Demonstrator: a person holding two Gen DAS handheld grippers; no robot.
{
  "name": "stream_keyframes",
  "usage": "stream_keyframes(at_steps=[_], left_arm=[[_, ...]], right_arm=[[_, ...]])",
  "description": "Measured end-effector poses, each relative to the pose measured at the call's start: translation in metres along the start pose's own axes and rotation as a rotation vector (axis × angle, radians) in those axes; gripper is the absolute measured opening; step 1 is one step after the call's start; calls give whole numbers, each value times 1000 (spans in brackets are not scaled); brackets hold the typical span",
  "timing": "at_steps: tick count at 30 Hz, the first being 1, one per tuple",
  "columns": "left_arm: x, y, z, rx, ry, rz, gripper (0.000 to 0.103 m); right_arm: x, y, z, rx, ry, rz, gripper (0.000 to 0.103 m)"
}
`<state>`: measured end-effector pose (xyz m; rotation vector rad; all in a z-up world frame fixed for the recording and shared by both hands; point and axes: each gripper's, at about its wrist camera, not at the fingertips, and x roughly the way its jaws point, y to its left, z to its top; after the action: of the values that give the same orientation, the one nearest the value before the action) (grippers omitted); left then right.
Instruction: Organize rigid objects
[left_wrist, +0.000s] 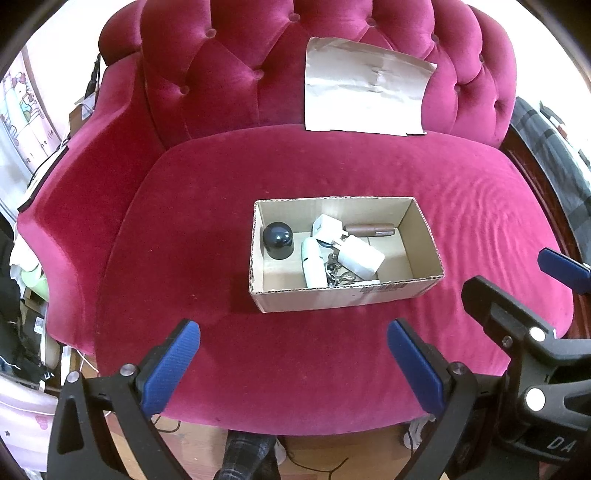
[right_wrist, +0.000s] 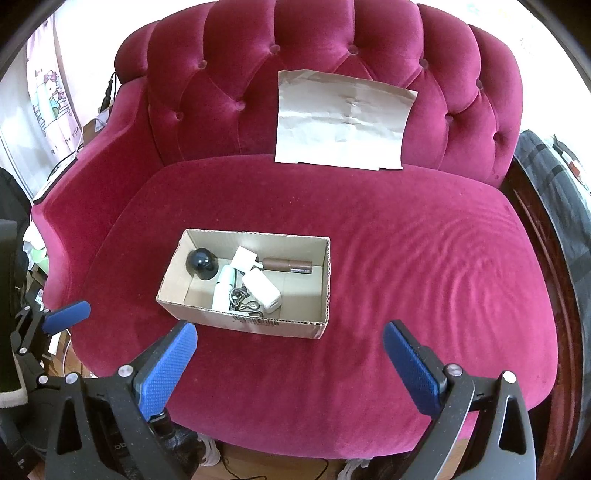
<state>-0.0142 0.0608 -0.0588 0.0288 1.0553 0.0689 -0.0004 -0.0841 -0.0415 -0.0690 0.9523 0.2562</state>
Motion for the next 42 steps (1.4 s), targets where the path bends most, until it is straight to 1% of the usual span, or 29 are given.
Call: stream_keyframes(at_steps=[42], left_arm=[[-4,0,4,7,-7,-3,103]], right_arm=[[-3,6,3,29,-15,-16,103]])
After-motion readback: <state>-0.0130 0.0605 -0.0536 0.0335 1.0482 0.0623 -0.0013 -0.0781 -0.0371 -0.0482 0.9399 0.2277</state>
